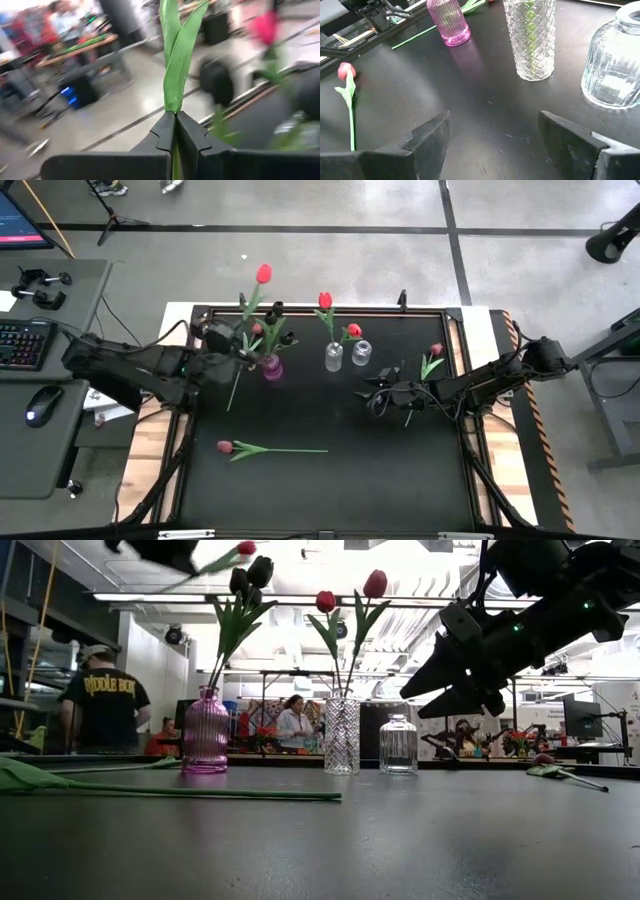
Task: Sort flowers into vase by color
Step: Put the pink flower into the left transparent vase
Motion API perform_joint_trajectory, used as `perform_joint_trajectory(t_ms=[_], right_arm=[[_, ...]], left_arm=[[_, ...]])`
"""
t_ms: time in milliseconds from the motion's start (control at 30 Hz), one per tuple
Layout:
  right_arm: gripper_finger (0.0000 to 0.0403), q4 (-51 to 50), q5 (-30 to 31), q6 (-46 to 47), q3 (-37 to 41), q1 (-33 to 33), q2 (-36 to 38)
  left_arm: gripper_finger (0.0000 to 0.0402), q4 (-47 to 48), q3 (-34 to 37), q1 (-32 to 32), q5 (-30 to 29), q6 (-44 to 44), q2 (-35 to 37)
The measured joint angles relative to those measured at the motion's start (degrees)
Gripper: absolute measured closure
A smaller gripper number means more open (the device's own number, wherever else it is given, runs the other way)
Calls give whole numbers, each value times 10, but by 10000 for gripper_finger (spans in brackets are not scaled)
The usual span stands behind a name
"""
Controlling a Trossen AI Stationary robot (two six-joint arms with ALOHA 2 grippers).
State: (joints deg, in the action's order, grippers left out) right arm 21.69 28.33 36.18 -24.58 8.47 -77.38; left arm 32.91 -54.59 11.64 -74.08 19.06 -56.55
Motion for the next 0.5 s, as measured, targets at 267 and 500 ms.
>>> perform_joint_trajectory(t_ms=[267, 500], right_arm=[[115, 0, 0, -1, 0, 1, 0], [115, 2, 6, 4, 0, 3, 0]], left_arm=[[401, -227, 19, 143, 76, -188, -3], [401, -537, 158, 208, 310, -288, -7]])
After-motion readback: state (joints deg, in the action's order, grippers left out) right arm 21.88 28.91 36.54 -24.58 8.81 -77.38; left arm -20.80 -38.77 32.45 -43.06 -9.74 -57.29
